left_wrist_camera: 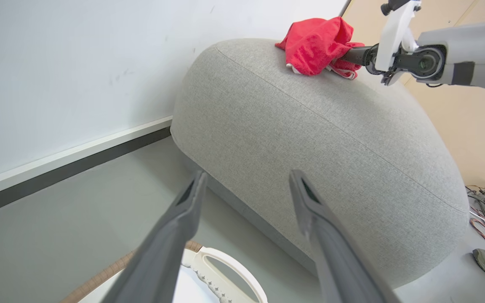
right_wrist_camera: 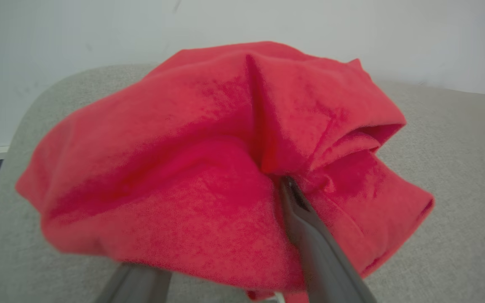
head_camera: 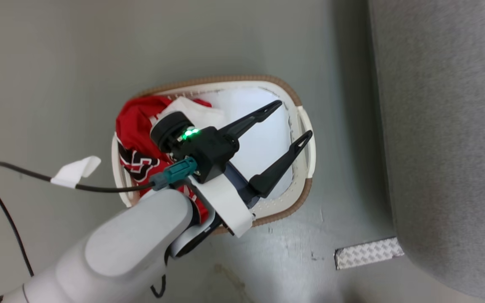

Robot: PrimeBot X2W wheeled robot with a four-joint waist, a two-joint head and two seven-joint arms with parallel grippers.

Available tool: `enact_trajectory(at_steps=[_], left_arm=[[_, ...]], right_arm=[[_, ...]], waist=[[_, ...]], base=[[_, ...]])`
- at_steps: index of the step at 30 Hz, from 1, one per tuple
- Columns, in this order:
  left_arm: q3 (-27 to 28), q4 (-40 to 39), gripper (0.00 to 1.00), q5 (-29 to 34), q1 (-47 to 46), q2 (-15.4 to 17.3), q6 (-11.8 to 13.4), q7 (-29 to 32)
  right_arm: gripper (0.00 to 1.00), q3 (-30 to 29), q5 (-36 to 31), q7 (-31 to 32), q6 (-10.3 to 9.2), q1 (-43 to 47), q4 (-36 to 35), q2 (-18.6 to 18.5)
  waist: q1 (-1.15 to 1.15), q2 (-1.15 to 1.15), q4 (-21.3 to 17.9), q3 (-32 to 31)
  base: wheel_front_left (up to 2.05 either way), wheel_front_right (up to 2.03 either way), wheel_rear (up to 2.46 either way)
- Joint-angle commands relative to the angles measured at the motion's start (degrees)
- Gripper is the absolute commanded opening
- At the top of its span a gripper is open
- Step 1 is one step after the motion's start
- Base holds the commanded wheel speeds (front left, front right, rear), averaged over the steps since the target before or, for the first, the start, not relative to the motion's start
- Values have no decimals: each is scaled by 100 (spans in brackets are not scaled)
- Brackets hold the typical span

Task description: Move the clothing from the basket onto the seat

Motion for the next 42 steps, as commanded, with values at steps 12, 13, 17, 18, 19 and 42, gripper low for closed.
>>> enact_trajectory(at_steps=[12,13,17,18,19,42], left_arm=[[97,563,100,-441,733,-123,4,-339],[117,598,100,-479,814,-145,13,-357],[265,666,100,-531,1093,-171,65,-407],[319,668,100,-563,1163,-170,114,-421],[389,671,100,-585,1232,-178,135,-431],[2746,689,100,-200,3466,27,827,-438]], right_arm=[[100,1169,160,555,-12,623,-190,-60],[100,1248,178,593,-13,674,-262,-107],[100,1487,307,590,-12,901,-710,-263],[100,1528,354,597,-12,972,-841,-308],[100,1559,412,608,-12,1045,-982,-340],[100,351,167,-319,-12,4064,-3782,1004]], waist=[[-1,0,-203,-1706],[-1,0,-216,-1873],[-1,0,-229,-2464],[-1,0,-223,-2602],[-1,0,-211,-2736],[-1,0,464,-4370]], base=[[0,0,0],[0,0,0],[0,0,0],[0,0,0],[0,0,0],[0,0,0]])
